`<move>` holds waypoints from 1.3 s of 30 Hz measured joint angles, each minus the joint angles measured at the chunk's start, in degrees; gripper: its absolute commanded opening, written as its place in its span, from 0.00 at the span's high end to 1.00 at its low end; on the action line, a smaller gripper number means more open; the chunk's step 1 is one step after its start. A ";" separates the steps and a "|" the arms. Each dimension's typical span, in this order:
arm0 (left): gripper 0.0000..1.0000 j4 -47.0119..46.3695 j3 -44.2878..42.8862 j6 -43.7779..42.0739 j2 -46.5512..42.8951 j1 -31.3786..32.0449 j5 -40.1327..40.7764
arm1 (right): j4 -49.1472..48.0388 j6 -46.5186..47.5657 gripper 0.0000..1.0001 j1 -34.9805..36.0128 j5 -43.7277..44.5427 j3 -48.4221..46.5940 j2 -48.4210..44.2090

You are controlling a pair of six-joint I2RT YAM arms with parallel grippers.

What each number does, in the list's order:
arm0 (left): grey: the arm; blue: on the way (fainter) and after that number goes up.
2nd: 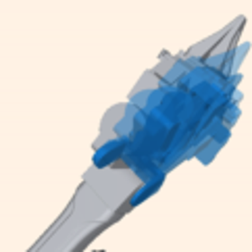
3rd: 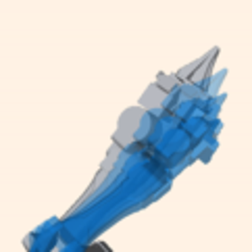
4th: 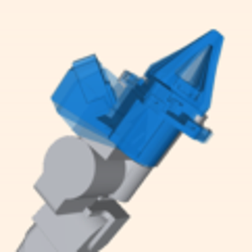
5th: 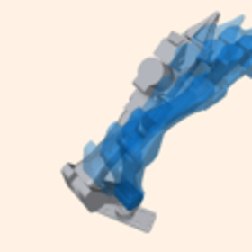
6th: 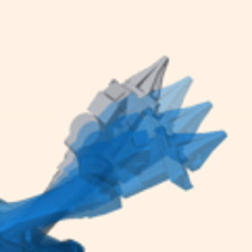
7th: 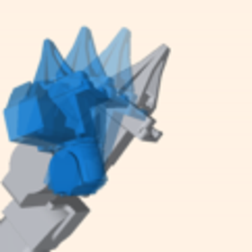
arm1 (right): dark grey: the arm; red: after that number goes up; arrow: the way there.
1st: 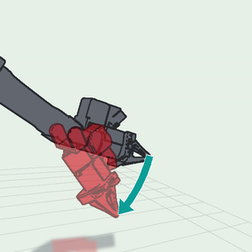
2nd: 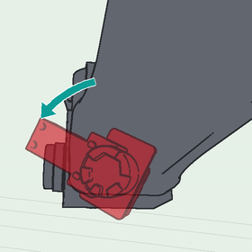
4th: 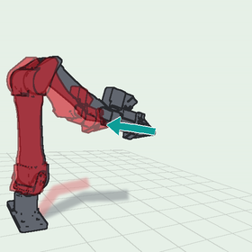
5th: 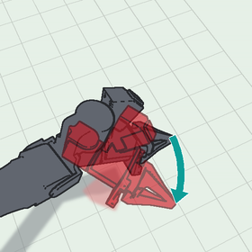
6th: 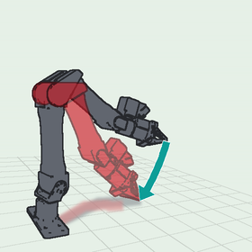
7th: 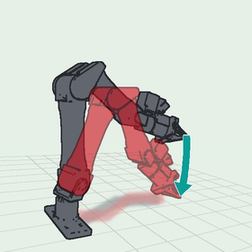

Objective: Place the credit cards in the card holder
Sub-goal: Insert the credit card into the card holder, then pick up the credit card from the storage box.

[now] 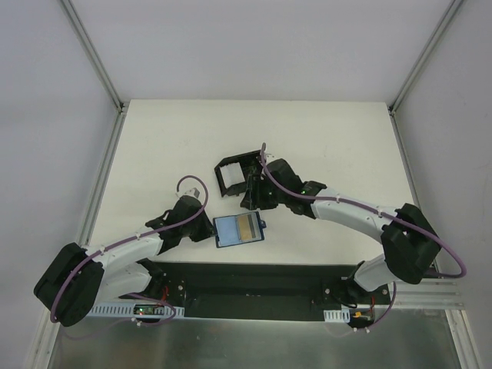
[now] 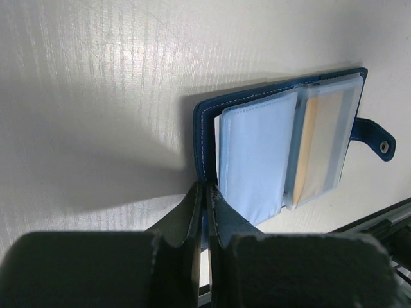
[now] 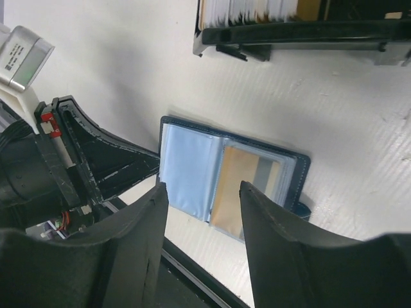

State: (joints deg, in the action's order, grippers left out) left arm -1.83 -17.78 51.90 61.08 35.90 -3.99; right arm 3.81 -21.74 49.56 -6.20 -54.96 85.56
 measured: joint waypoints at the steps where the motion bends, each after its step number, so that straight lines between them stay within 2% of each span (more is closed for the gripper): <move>1: 1.00 0.00 0.00 0.02 0.00 0.00 0.00 | 0.20 0.11 0.48 -0.39 0.00 0.00 -0.04; 10: 1.00 -0.02 0.00 0.09 0.04 0.00 0.04 | 2.21 1.92 0.45 -3.50 -0.15 -1.05 -0.33; 19: 1.00 -0.81 -0.02 0.22 0.66 0.00 0.02 | 2.91 4.09 0.45 -8.37 -1.20 -6.95 0.83; 25: 1.00 -0.87 -0.02 0.22 0.68 -0.02 0.02 | 4.92 6.64 0.41 -10.16 -3.37 -15.17 7.48; 32: 1.00 -0.85 -0.02 -0.02 0.68 -0.85 -0.46 | 11.93 10.40 0.38 -11.02 -7.02 -30.32 19.91; 39: 1.00 -0.85 -0.02 -0.26 0.68 -1.53 -1.14 | 15.80 11.93 0.37 -12.61 -8.81 -37.27 27.78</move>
State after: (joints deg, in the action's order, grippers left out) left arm -2.68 -17.80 51.64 61.76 34.37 -5.13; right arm 19.62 -9.80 36.95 -15.00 -92.23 113.34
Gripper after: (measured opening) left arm 0.006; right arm 0.632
